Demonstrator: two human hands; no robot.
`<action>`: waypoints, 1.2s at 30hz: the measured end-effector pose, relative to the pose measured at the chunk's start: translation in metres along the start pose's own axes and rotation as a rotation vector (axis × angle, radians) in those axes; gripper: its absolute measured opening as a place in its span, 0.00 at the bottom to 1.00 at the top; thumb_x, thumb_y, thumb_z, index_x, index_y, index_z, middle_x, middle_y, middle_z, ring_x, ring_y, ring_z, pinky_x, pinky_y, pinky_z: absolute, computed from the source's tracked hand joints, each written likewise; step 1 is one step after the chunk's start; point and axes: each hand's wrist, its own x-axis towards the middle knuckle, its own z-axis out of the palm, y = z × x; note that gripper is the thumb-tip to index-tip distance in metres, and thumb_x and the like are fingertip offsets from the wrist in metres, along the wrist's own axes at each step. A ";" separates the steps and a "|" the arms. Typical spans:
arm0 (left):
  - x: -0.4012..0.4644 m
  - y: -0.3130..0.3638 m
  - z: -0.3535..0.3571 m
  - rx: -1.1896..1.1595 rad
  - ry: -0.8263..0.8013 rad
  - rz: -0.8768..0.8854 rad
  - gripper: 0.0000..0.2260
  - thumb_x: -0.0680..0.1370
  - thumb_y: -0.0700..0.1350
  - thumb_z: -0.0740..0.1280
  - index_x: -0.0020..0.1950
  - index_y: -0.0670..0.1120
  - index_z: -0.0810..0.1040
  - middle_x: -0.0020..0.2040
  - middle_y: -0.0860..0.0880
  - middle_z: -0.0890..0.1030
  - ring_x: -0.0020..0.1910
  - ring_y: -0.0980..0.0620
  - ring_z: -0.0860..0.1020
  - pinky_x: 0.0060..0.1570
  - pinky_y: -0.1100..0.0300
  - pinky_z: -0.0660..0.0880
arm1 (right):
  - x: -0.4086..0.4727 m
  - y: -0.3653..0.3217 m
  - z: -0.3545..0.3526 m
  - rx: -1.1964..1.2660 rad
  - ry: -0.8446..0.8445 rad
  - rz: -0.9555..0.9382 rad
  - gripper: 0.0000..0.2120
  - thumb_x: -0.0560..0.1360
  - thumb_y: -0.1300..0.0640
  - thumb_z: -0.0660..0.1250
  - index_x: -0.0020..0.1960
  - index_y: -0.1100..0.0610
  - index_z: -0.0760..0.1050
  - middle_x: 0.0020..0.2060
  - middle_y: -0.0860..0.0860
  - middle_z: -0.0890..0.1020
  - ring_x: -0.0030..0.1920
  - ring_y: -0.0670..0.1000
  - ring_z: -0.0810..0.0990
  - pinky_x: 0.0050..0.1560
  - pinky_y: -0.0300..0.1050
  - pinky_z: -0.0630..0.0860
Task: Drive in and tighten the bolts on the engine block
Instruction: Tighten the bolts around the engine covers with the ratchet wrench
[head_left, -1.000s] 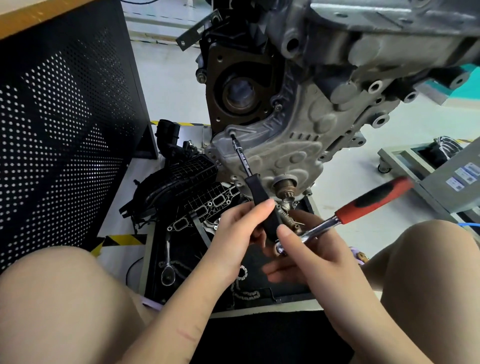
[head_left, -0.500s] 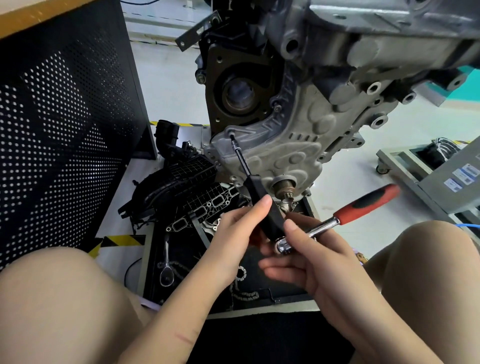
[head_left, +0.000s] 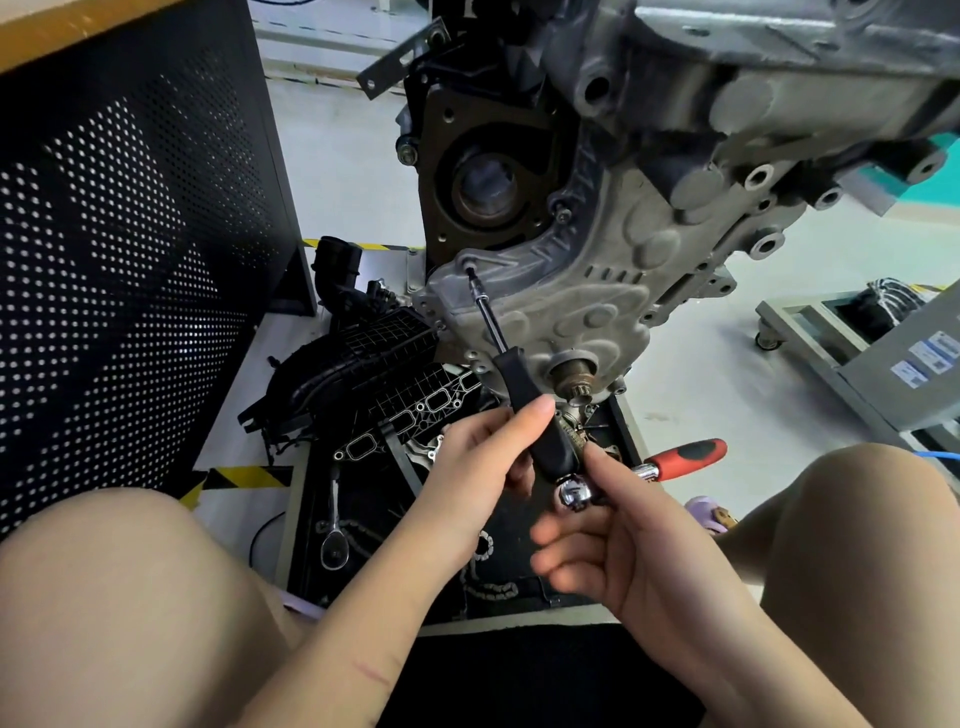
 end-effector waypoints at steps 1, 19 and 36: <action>0.001 -0.001 0.000 0.010 0.001 0.000 0.17 0.64 0.58 0.73 0.29 0.46 0.75 0.27 0.46 0.69 0.21 0.58 0.68 0.25 0.68 0.66 | 0.000 0.000 0.000 -0.021 0.026 -0.018 0.17 0.61 0.48 0.64 0.28 0.61 0.79 0.23 0.59 0.78 0.19 0.52 0.76 0.18 0.36 0.71; -0.002 -0.002 0.000 0.136 0.070 0.051 0.24 0.60 0.62 0.69 0.35 0.40 0.77 0.31 0.43 0.72 0.29 0.52 0.71 0.29 0.64 0.66 | -0.001 0.011 -0.002 -0.842 0.305 -0.573 0.11 0.66 0.41 0.64 0.38 0.48 0.70 0.28 0.45 0.79 0.28 0.51 0.78 0.33 0.52 0.77; -0.006 0.006 0.003 0.059 -0.103 -0.024 0.14 0.64 0.58 0.73 0.25 0.51 0.79 0.24 0.55 0.74 0.23 0.60 0.70 0.26 0.70 0.68 | 0.003 -0.001 -0.003 0.105 0.007 0.095 0.16 0.63 0.49 0.63 0.26 0.60 0.80 0.22 0.55 0.74 0.18 0.48 0.72 0.17 0.32 0.67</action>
